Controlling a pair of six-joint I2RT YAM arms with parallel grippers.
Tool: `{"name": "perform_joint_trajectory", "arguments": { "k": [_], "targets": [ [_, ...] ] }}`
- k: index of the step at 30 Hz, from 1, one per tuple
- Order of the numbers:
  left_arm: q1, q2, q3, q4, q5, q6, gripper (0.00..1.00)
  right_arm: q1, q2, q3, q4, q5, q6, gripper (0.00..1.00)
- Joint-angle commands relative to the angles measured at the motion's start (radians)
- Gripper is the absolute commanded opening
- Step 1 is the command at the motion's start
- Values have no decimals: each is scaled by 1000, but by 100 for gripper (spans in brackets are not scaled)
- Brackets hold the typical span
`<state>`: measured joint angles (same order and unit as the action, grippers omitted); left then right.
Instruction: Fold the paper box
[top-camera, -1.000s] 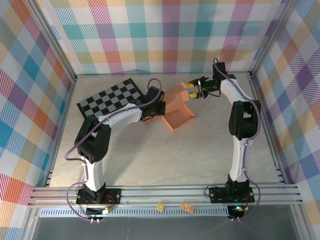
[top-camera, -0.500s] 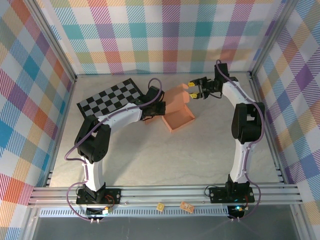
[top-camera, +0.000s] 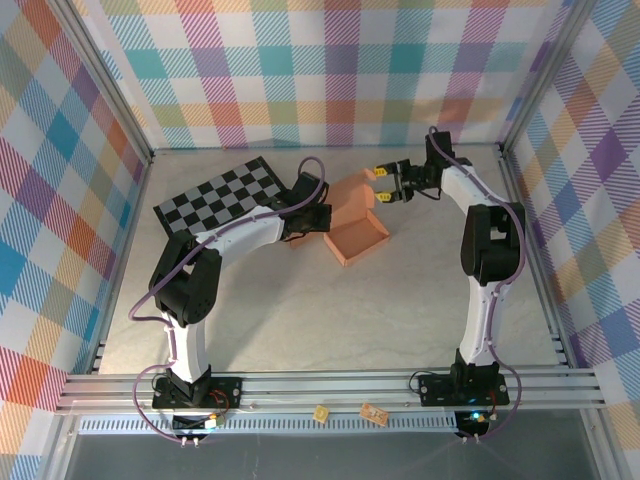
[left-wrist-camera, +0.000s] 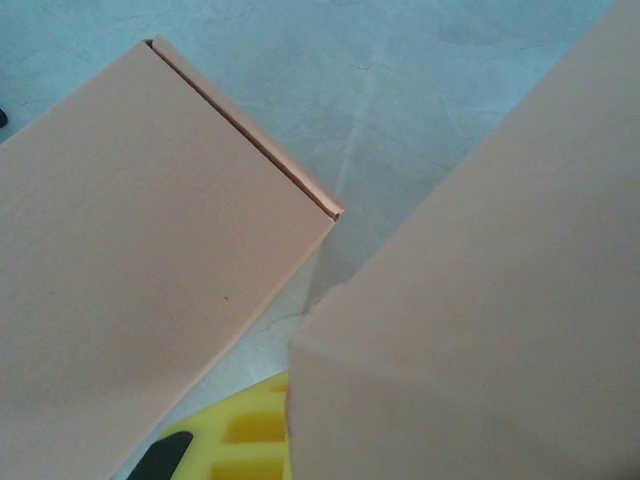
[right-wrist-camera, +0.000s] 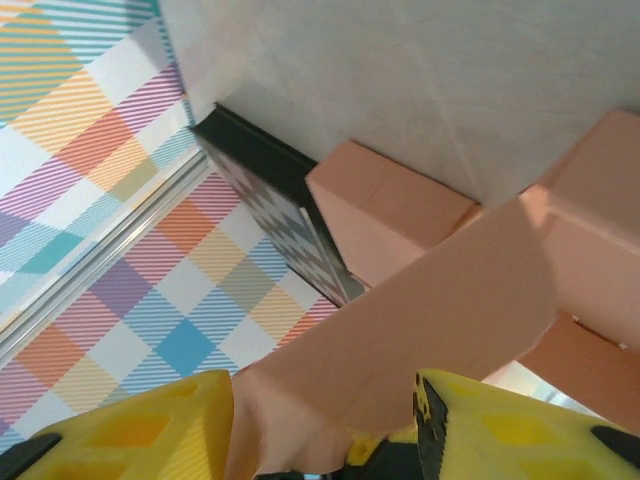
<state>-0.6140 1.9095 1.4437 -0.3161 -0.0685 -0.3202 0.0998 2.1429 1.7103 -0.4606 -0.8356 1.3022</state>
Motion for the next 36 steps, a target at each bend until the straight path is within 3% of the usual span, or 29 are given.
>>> {"name": "perform_joint_trajectory", "arguments": {
  "k": [1,13,21,29,36],
  "targets": [
    [-6,-11,48,1,13,18,0,12,-38,-37,-3,-27,18,52],
    [-20,-12,43,19,40,115,0,30,-15,-31,72,-50,97,54],
    [-38,-8,57,-6,-2,279,0,39,-17,-27,-18,-91,47,58],
    [-78,-46,-14,29,-50,524,0,31,-67,-71,-78,-63,-15,58],
    [-108,-90,-129,135,-88,604,0,30,-105,-118,-107,-48,-64,56]
  ]
}}
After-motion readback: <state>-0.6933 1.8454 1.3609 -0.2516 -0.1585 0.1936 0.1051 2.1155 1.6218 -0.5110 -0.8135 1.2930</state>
